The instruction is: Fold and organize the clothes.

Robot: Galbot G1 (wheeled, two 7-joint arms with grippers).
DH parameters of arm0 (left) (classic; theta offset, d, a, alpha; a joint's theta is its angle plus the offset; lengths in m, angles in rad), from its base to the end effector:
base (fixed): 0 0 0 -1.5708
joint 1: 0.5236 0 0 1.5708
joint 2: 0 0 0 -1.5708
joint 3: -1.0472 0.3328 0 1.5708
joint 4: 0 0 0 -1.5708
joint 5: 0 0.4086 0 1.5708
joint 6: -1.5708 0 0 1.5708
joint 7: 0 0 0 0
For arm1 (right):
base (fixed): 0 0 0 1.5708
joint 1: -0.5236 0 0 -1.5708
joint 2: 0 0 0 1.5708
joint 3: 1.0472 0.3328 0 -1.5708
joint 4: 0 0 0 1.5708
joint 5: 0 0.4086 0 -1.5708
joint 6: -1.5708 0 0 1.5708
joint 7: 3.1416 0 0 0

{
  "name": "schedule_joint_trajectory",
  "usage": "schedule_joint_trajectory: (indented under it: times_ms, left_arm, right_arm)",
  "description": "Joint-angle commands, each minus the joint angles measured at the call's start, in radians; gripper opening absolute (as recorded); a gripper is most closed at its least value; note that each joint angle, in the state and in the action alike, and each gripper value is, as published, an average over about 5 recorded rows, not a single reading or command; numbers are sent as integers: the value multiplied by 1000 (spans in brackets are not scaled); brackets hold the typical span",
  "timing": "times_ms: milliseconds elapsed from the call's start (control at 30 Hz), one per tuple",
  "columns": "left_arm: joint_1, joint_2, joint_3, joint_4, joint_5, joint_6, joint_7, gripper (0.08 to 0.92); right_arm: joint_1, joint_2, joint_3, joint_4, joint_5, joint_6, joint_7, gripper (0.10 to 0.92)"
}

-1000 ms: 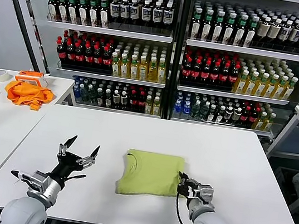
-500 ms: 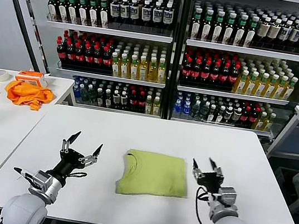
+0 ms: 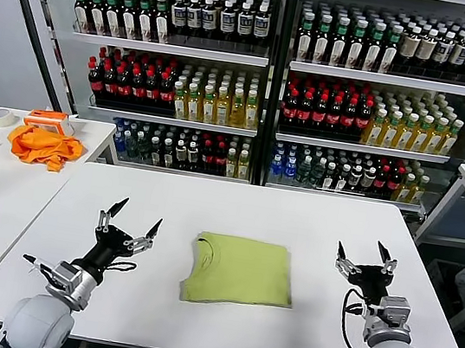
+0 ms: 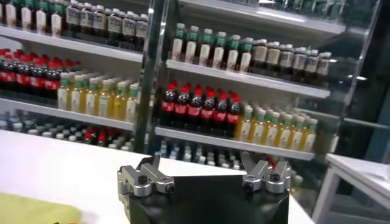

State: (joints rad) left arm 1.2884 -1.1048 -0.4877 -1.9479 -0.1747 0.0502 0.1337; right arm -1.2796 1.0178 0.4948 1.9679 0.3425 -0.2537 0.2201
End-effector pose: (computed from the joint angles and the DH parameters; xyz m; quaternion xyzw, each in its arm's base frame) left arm 0.3283 0.0697 -0.2548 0.1544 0.9788 0.1330 0.0205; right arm 0.3310 -0.0826 -0.2370 -0.0120 -0.9925 0.1081 0.0565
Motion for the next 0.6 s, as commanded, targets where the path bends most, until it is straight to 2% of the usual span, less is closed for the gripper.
schedule_joint_trajectory:
  times_ms: [33, 600]
  left_arm:
    - [-17, -27, 12, 9, 10, -14, 25, 823]
    - [-15, 14, -28, 11, -30, -1, -10, 823]
  right_arm:
    - [-39, -11, 75, -2, -41, 38, -18, 823]
    - [-10, 17, 51, -56, -135, 105, -2, 823]
